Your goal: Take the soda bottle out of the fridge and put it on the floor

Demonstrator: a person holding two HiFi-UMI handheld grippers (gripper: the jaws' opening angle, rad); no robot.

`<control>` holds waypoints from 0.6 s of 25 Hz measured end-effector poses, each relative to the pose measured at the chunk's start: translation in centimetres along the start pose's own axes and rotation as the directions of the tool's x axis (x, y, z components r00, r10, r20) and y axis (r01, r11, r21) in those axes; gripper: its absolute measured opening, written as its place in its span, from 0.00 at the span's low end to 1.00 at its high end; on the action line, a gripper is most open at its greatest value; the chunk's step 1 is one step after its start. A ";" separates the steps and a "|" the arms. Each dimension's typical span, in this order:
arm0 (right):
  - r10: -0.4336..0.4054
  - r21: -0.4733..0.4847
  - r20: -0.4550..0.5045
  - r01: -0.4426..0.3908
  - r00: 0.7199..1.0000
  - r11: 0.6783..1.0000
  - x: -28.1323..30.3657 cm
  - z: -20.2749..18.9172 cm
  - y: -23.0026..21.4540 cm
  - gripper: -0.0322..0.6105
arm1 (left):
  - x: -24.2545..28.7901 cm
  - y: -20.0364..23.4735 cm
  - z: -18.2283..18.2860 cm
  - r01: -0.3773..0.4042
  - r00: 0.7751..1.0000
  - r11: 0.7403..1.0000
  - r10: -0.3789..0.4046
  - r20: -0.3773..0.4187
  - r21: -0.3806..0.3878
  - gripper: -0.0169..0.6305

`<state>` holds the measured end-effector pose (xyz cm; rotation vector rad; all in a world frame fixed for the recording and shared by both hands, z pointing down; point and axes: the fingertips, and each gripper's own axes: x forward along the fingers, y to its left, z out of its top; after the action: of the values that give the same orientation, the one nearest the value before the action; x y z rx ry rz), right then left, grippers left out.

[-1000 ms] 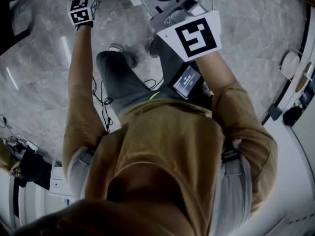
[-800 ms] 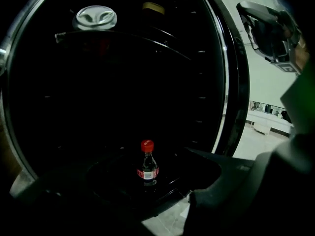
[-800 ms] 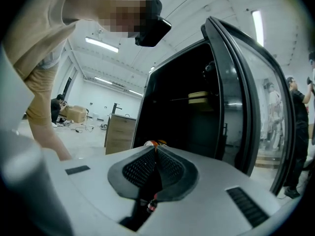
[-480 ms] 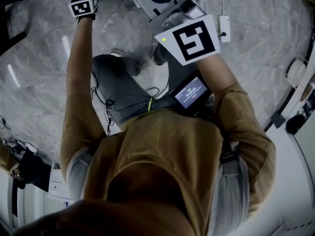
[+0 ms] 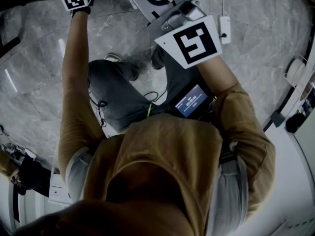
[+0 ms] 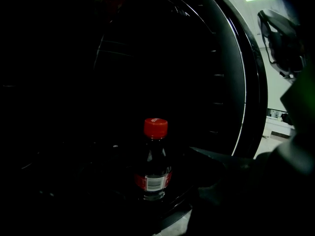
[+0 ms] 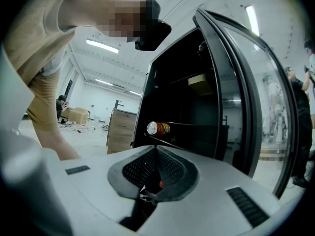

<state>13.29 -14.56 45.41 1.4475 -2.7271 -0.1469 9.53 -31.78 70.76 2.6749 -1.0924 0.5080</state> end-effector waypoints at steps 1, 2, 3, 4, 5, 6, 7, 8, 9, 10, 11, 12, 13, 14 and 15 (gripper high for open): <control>0.007 0.004 0.003 -0.007 1.000 1.000 0.0 -0.1 0.0 0.05 | 0.3 -0.1 0.0 0.006 1.000 1.000 -0.006 0.001 0.002 0.59; 0.017 0.003 0.003 -0.017 1.000 1.000 0.0 -0.2 -0.1 0.05 | 0.7 -0.3 -0.1 0.013 1.000 1.000 -0.013 0.000 0.008 0.59; 0.029 -0.007 -0.001 -0.029 1.000 1.000 0.1 -0.5 0.0 0.05 | 1.0 -0.6 -0.2 0.020 1.000 1.000 -0.020 -0.001 0.016 0.59; 0.042 -0.022 -0.009 -0.042 0.999 0.999 0.1 -0.9 0.0 0.05 | 1.3 -0.7 -0.4 0.025 1.000 0.999 -0.025 0.001 0.025 0.59; 0.054 -0.037 -0.017 -0.054 0.998 0.998 0.3 -1.3 -0.1 0.05 | 1.7 -0.8 -0.4 0.028 1.000 0.999 -0.028 0.005 0.033 0.59; 0.062 -0.044 -0.018 -0.062 0.998 0.997 0.5 -1.7 -0.1 0.05 | 2.0 -0.8 -0.4 0.030 0.999 0.999 -0.030 0.012 0.040 0.59; 0.066 -0.046 -0.014 -0.067 0.998 0.997 0.7 -1.9 -0.2 0.05 | 2.2 -0.8 -0.4 0.031 0.999 0.998 -0.032 0.016 0.046 0.59; 0.070 -0.047 -0.009 -0.070 0.998 0.996 0.9 -2.2 -0.3 0.05 | 2.4 -0.7 -0.4 0.031 0.999 0.998 -0.032 0.018 0.052 0.59; 0.074 -0.050 -0.005 -0.074 0.997 0.996 1.1 -2.4 -0.3 0.05 | 2.5 -0.6 -0.5 0.030 0.999 0.998 -0.031 0.017 0.059 0.59; 0.078 -0.056 0.001 -0.078 0.997 0.995 1.4 -2.5 -0.3 0.05 | 2.6 -0.5 -0.6 0.028 0.999 0.998 -0.029 0.016 0.065 0.59; 0.081 -0.060 0.011 -0.081 0.997 0.995 1.7 -2.5 -0.2 0.05 | 2.8 -0.3 -0.9 0.027 1.000 0.997 -0.028 0.011 0.068 0.59; 0.086 -0.061 0.024 -0.084 0.996 0.995 2.0 -2.6 0.0 0.05 | 2.9 -0.1 -1.4 0.029 1.000 0.997 -0.029 0.002 0.071 0.59; 0.092 -0.059 0.035 -0.090 0.995 0.994 2.2 -2.8 0.2 0.05 | 3.1 0.1 -2.1 0.032 0.999 0.996 -0.032 -0.010 0.078 0.59; 0.100 -0.061 0.039 -0.098 0.994 0.993 2.4 -3.3 0.4 0.05 | 3.4 0.2 -2.8 0.035 0.999 0.995 -0.034 -0.020 0.090 0.59; 0.108 -0.067 0.037 -0.106 0.993 0.992 2.5 -4.0 0.5 0.05 | 3.8 0.3 -3.2 0.037 0.999 0.994 -0.035 -0.024 0.104 0.59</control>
<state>11.79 -16.60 49.40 1.2929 -2.7963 -0.2606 11.12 -33.35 75.23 2.7656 -1.0374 0.6020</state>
